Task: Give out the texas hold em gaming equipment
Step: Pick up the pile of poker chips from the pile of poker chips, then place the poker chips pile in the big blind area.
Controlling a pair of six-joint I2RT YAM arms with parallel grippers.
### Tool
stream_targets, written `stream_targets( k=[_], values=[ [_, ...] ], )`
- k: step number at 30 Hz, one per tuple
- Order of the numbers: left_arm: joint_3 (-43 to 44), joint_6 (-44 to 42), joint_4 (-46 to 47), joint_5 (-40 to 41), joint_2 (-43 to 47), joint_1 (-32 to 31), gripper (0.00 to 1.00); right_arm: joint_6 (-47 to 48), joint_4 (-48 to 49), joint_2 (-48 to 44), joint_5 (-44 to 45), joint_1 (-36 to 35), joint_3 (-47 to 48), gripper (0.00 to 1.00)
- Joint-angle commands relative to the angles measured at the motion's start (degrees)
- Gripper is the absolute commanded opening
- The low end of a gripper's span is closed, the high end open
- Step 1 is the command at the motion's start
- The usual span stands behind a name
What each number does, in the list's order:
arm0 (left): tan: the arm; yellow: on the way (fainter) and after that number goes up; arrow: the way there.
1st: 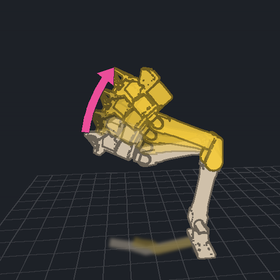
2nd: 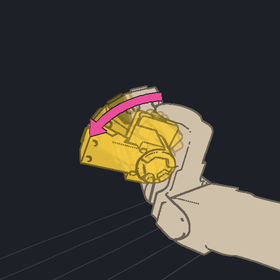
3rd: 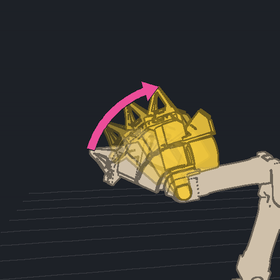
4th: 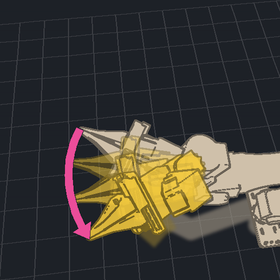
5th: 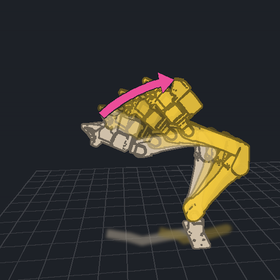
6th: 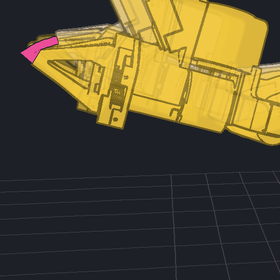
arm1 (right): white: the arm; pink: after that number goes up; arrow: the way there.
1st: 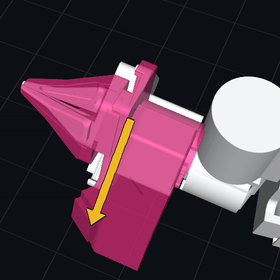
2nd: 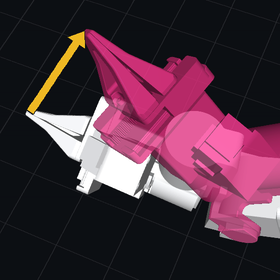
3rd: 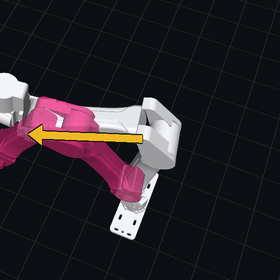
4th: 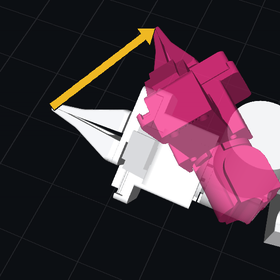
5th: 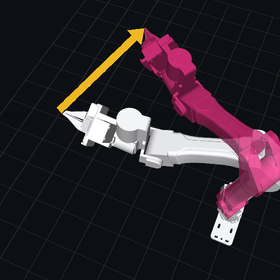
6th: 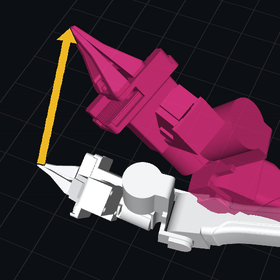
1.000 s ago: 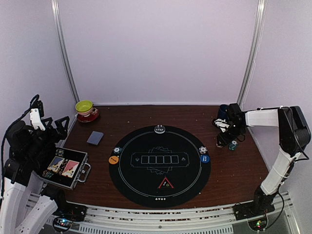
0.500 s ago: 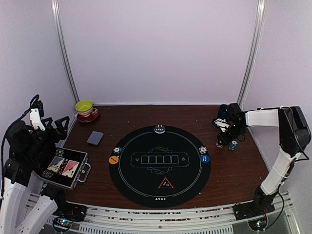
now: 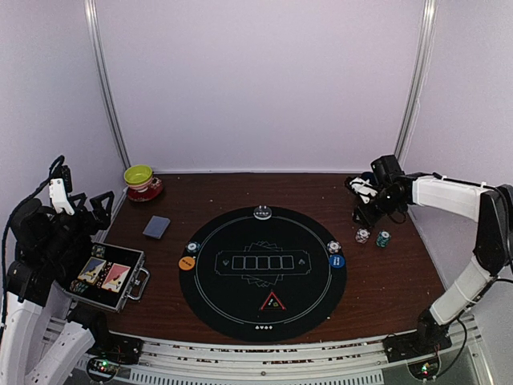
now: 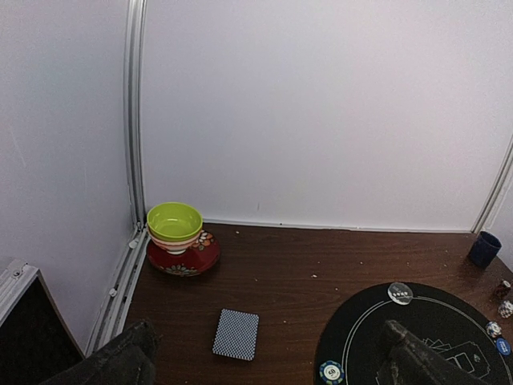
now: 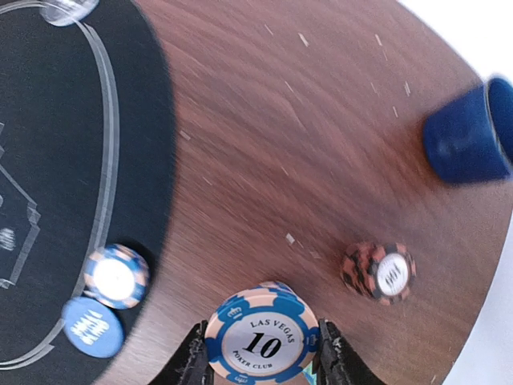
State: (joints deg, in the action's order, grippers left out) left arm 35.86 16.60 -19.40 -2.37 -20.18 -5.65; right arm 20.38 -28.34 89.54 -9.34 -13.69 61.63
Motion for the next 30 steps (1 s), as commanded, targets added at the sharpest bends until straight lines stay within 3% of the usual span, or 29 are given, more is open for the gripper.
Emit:
stream_targets(
  k=[1,8,19,27,30],
  values=[
    [-0.4,-0.6,2.6,0.2,0.3,0.6,0.98,-2.1,0.6,-1.4,-0.3,-7.7,5.4,0.33],
    [-0.6,-0.5,2.8,0.0,-0.2,1.2,0.98,-3.0,-4.0,10.6,2.1,-21.3,24.0,0.33],
    [-0.7,-0.5,2.8,0.3,-1.2,1.9,0.98,-5.9,-5.5,37.7,1.4,-32.4,57.2,0.33],
    [-1.0,-0.5,3.1,0.7,-1.7,2.0,0.98,-8.8,-3.1,52.3,2.2,-37.1,74.0,0.33],
    [-1.1,-0.5,3.2,0.7,-2.3,1.9,0.98,-9.3,0.6,54.3,3.8,-38.2,73.3,0.33]
  ],
)
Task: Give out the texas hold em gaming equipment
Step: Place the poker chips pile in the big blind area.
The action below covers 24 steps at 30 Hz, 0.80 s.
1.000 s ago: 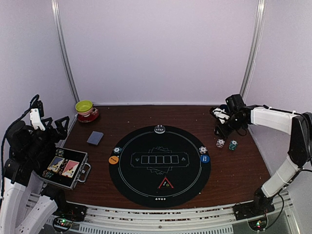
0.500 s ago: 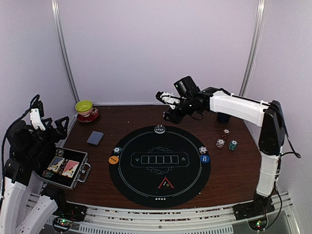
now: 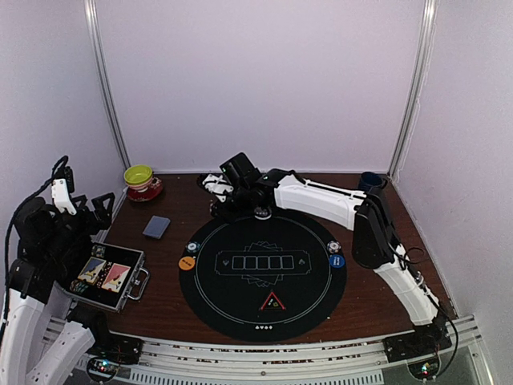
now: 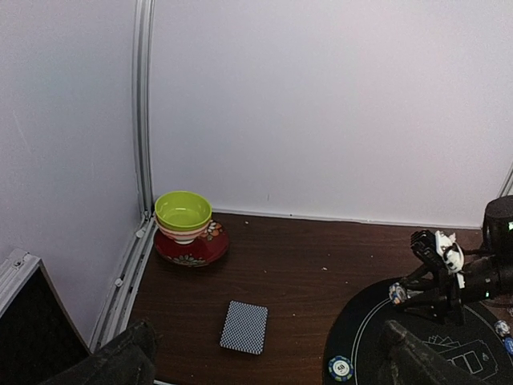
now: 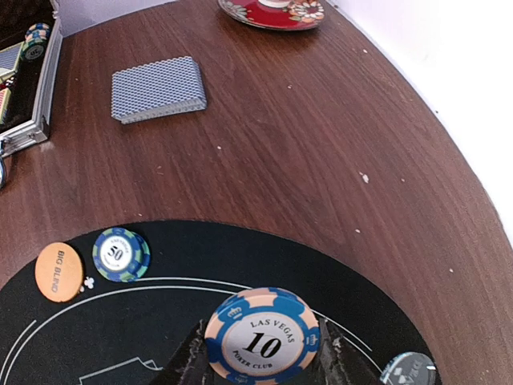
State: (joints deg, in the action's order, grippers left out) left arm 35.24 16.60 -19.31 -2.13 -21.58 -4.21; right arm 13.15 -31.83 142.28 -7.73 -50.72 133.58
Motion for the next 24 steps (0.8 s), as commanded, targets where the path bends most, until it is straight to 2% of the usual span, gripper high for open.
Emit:
stream_targets(
  k=[1,6,12,24],
  values=[
    [-0.4,-0.5,3.1,0.4,-1.2,0.4,0.98,-1.8,4.8,2.2,2.8,-1.6,1.3,0.33],
    [-0.4,-0.5,3.1,0.4,-1.3,0.4,0.98,-2.3,6.0,6.8,2.3,-3.2,5.2,0.33],
    [-0.6,-0.3,3.1,0.3,-1.2,0.5,0.98,1.1,9.0,10.8,6.8,-5.2,7.1,0.34],
    [-0.6,-0.4,3.1,0.2,-1.4,0.4,0.98,2.5,9.0,17.7,9.3,-7.1,14.3,0.34]
  ],
)
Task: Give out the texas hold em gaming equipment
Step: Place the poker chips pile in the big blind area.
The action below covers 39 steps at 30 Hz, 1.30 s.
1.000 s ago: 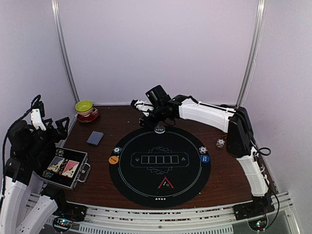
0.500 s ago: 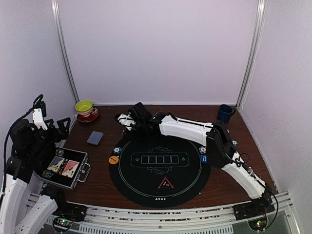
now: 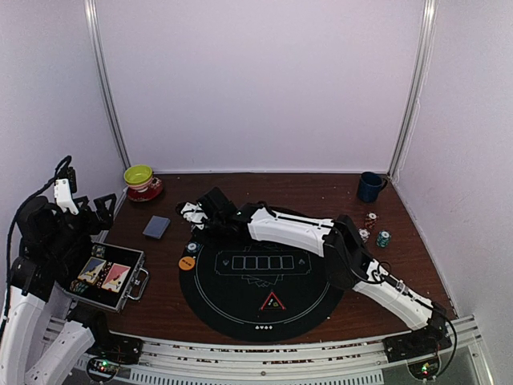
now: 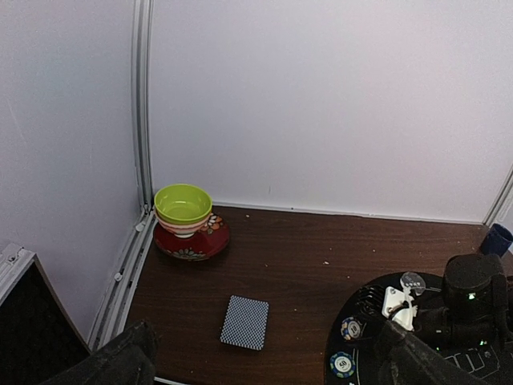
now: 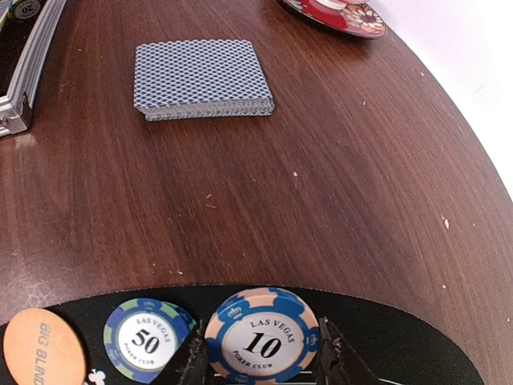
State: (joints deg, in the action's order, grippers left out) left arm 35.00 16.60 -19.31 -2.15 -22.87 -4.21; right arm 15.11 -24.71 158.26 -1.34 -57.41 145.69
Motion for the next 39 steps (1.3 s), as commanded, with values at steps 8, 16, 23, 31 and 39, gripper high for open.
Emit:
stream_targets(
  k=[8,16,23,31,39],
  values=[
    [-0.4,-0.4,3.2,0.0,-0.2,0.5,0.98,0.5,1.6,3.1,3.9,-0.4,3.0,0.33],
    [-0.4,-0.4,3.2,0.0,-0.3,0.5,0.98,0.4,0.6,3.2,3.1,0.3,3.0,0.33],
    [-0.4,-0.4,3.2,0.0,-0.4,0.5,0.98,0.3,-1.9,3.2,-0.6,0.7,2.8,0.34],
    [-0.4,-0.4,3.2,0.0,-0.4,0.4,0.98,0.3,-1.9,3.6,1.6,0.7,2.2,0.37],
    [-0.4,-0.4,3.2,-0.4,-0.5,0.5,0.98,0.6,-1.9,3.6,2.4,0.8,2.1,0.45]
  ],
)
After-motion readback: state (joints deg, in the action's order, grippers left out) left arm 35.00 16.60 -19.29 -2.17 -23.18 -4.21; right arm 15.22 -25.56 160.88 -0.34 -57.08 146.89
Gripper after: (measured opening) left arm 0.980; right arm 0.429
